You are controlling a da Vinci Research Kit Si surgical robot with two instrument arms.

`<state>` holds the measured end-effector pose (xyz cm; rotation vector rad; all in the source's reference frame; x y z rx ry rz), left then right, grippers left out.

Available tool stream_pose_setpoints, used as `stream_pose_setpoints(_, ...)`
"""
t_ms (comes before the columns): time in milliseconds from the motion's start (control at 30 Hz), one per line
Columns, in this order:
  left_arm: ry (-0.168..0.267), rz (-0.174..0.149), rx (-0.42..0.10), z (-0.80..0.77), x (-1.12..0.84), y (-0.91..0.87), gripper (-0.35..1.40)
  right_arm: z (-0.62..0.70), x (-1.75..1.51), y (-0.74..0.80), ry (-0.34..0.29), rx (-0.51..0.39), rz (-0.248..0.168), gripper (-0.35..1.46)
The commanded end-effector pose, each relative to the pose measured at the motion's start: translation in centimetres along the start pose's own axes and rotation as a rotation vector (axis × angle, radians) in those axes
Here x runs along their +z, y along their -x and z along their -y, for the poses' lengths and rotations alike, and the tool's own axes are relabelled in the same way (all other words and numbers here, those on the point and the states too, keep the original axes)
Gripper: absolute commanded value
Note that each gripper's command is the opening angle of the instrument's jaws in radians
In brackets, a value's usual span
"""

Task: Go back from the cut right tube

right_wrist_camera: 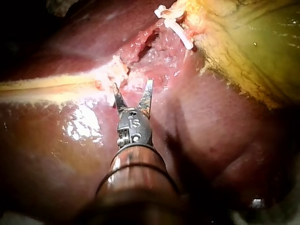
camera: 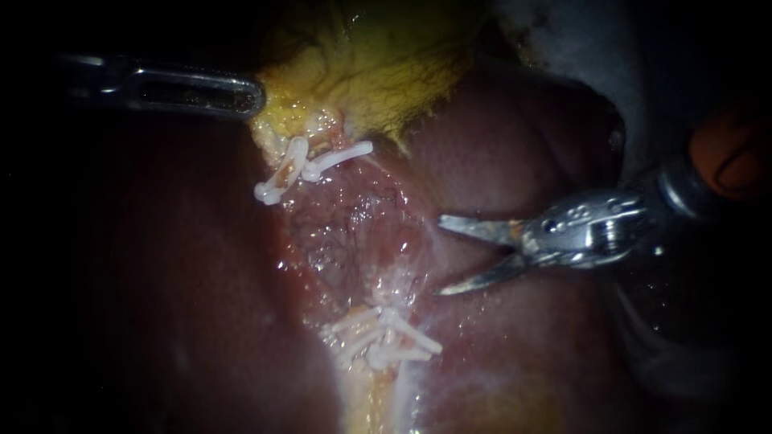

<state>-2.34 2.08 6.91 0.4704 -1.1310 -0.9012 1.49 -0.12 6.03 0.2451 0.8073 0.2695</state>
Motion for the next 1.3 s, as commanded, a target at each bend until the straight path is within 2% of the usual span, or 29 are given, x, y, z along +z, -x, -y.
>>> stream_pose_setpoints(33, 0.0, 0.0, 0.0, 0.0, 0.0, 0.0, -0.35, -0.03, -0.05, -0.01, 0.007, -0.001, 0.011, 1.45)
stream_pose_setpoints(200, 0.002, 0.001, 0.001, 0.0, 0.01, -0.03, -0.35, -0.08, -0.24, -0.03, 0.035, -0.012, 0.055, 1.45)
stream_pose_setpoints(433, 0.007, 0.003, 0.006, -0.02, 0.1, -0.1, -0.35, -0.05, -0.26, -0.02, 0.01, 0.002, 0.06, 1.45)
stream_pose_setpoints(533, 0.01, 0.009, 0.01, -0.02, 0.21, -0.18, -0.35, -0.04, -0.27, -0.02, -0.023, 0.003, 0.06, 1.45)
stream_pose_setpoints(733, -0.008, -0.009, 0.013, -0.05, 0.47, -0.41, -0.35, -0.03, -0.28, 0.0, -0.028, 0.0, 0.073, 1.45)
stream_pose_setpoints(867, -0.012, -0.015, 0.013, -0.07, 0.57, -0.51, -0.35, -0.03, -0.28, 0.01, -0.03, -0.002, 0.079, 1.45)
stream_pose_setpoints(1300, -0.016, -0.017, 0.012, -0.07, 0.53, -0.48, -0.35, -0.04, -0.25, 0.0, -0.031, -0.001, 0.078, 1.45)
